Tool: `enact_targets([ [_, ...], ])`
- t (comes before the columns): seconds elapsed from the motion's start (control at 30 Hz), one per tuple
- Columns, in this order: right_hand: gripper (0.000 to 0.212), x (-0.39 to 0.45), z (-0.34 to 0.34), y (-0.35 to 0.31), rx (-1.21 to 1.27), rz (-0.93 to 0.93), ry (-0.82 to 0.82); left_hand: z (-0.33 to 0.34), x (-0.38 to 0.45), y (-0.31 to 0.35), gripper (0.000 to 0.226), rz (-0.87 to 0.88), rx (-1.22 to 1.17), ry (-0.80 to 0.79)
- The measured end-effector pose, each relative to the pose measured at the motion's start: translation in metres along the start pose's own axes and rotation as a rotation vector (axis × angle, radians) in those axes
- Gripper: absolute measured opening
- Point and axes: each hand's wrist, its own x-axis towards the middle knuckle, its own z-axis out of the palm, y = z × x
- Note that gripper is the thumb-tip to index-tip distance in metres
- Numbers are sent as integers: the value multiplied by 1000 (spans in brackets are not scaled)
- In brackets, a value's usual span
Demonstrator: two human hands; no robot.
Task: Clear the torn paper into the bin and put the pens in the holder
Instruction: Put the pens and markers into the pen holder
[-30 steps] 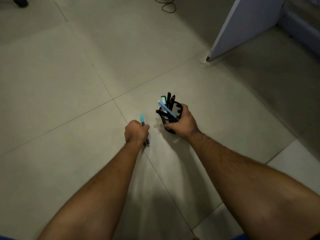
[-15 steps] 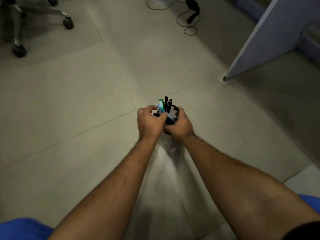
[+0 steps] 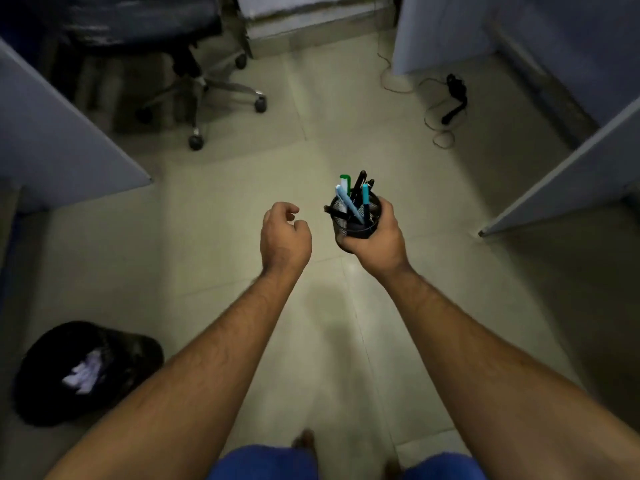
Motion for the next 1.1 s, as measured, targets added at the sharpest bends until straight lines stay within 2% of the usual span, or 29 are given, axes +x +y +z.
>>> enact_targets([
  [0.27, 70, -103, 12, -256, 25, -89, -385, -252, -54, 93, 26, -121, 95, 154],
  [0.37, 70, -145, 40, -333, 13, -152, -538, -347, -78, 105, 31, -204, 148, 250],
  [0.5, 76, -192, 98, -403, -11, -261, -693, -449, -103, 92, 36, -275, 189, 403],
  [0.73, 81, -276, 245, -472, -66, -363, -936, -586, -124, -10, 39, -500, 271, 703],
  [0.8, 80, -299, 300, -481, -74, -369, -1000, -615, -122, -63, 42, -553, 275, 685],
  [0.97, 81, -345, 436, -481, -110, -313, -1132, -667, -116, -191, 59, -737, 428, 476],
  [1.03, 79, -357, 476, -476, -145, -307, -1153, -675, -114, -222, 64, -802, 519, 461],
  [1.1, 76, -365, 505, -474, -159, -324, -1164, -670, -115, -235, 66, -762, 575, 516],
])
